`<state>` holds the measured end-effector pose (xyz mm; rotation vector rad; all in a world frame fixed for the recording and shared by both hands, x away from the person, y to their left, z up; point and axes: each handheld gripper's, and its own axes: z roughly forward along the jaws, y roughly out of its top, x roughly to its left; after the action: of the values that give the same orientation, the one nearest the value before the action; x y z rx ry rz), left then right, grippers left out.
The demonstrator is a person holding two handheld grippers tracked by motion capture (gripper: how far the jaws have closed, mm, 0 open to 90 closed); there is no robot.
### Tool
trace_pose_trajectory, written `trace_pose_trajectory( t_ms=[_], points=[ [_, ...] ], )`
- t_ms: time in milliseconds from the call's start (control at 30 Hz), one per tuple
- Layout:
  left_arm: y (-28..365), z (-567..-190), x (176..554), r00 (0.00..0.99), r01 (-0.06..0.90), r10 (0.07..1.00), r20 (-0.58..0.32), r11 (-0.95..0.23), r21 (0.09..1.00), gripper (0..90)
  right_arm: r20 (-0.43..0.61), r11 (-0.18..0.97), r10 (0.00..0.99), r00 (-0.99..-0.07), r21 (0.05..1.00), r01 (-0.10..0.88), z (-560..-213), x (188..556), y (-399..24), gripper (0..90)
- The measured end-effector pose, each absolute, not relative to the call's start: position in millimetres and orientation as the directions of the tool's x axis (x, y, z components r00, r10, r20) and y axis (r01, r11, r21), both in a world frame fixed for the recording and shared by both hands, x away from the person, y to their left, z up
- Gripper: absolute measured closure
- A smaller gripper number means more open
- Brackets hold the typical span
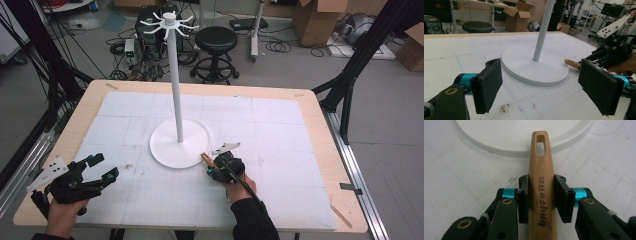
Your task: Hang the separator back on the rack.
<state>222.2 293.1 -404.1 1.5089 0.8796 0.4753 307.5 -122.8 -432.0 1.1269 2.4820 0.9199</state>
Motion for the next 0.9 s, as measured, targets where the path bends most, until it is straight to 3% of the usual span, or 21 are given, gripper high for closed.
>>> trace_pose_trajectory(
  t_ms=[633, 900],
  points=[
    [290.4, -401.9, 220.4, 0.645, 0.236, 0.736, -0.207, 0.066, 0.970, 19.7, 0.127, 0.380, 0.652, -0.747, 0.799, 0.467, -399.6, 288.3, -147.1, 67.1],
    [279.4, -392.3, 220.5, 0.747, 0.236, 0.624, -0.230, 0.074, 0.969, 20.2, 0.216, 0.303, 0.524, -0.824, 0.857, 0.418, -388.6, 275.0, -148.4, 67.0]
  ],
)
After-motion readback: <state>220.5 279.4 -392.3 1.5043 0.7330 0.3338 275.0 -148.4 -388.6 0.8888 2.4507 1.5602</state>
